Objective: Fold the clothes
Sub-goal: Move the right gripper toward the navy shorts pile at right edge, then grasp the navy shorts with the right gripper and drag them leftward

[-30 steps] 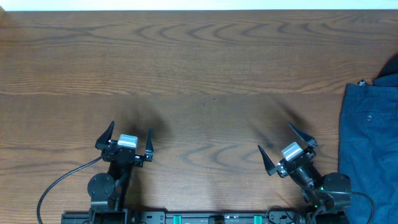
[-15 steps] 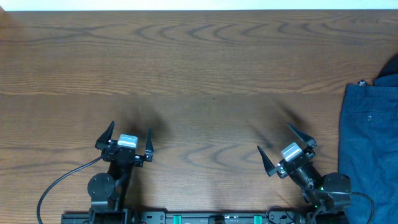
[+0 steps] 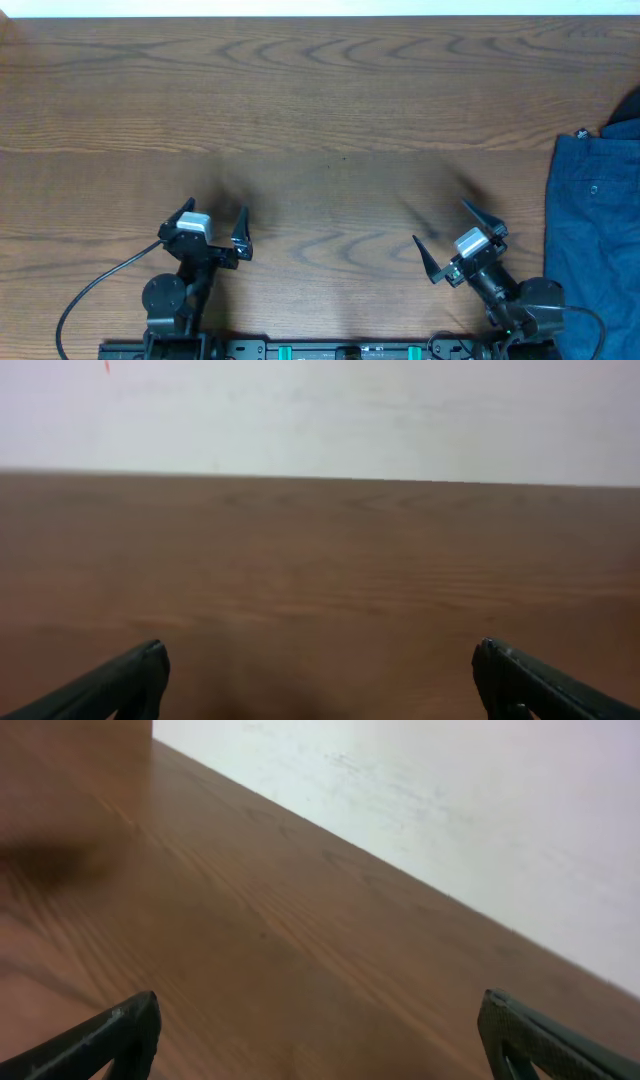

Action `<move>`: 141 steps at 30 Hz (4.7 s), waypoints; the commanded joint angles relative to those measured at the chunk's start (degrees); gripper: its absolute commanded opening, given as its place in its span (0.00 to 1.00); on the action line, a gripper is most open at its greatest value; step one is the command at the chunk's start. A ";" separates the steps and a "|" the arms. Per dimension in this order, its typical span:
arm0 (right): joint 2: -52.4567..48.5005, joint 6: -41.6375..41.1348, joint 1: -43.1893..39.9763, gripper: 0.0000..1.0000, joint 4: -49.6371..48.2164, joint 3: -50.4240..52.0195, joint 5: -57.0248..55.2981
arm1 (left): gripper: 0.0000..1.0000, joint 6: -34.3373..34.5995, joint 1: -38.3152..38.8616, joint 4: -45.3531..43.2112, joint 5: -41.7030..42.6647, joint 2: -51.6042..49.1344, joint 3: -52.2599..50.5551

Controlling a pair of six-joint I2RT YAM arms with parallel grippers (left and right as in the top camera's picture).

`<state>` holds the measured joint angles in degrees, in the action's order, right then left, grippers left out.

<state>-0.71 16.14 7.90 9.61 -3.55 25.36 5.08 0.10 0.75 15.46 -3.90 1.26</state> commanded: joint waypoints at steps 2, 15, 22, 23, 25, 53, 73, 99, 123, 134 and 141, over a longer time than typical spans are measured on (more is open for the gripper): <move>0.22 -11.30 -0.39 0.99 0.04 0.37 0.57 | 0.98 12.90 -0.28 1.97 3.76 -1.97 -0.59; -7.17 -29.35 -0.39 0.99 2.34 -12.50 1.42 | 0.98 12.28 -0.28 23.04 11.06 -19.34 23.52; -38.25 -28.50 -0.39 0.99 19.74 -32.52 0.04 | 0.98 6.47 -0.28 43.25 10.86 -41.99 54.82; -43.45 -28.50 -0.39 0.99 22.03 -36.11 1.18 | 0.98 5.29 -0.28 46.64 10.86 -44.85 58.99; -52.04 -28.50 -0.39 0.99 25.27 -42.27 5.35 | 0.98 3.21 -0.28 53.05 10.88 -50.18 66.77; -112.63 -40.28 -27.61 0.99 43.45 -85.81 -33.09 | 0.98 -4.63 -0.28 65.61 12.39 -59.36 79.65; -123.19 -35.80 -32.17 0.78 34.18 -85.72 -32.00 | 0.98 -4.63 -0.28 65.66 12.39 -61.24 79.60; -102.05 -33.00 -30.36 0.01 38.47 -87.71 -19.98 | 0.98 -5.92 -0.28 65.20 11.50 -62.75 79.60; -108.30 -37.70 23.12 0.60 22.29 -87.54 -15.47 | 0.98 -5.92 -0.28 69.72 -3.13 -62.64 79.60; -99.73 -32.39 14.88 0.66 30.38 -87.58 -29.83 | 0.98 -5.90 -0.28 69.72 -0.90 -63.52 79.60; -101.29 -39.98 0.63 0.13 43.56 -87.38 -29.09 | 1.00 -5.92 -0.26 69.75 4.55 -69.07 79.32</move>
<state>-100.68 -19.79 11.66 50.72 -91.00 -3.07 -0.08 0.05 70.35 17.12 -70.32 79.88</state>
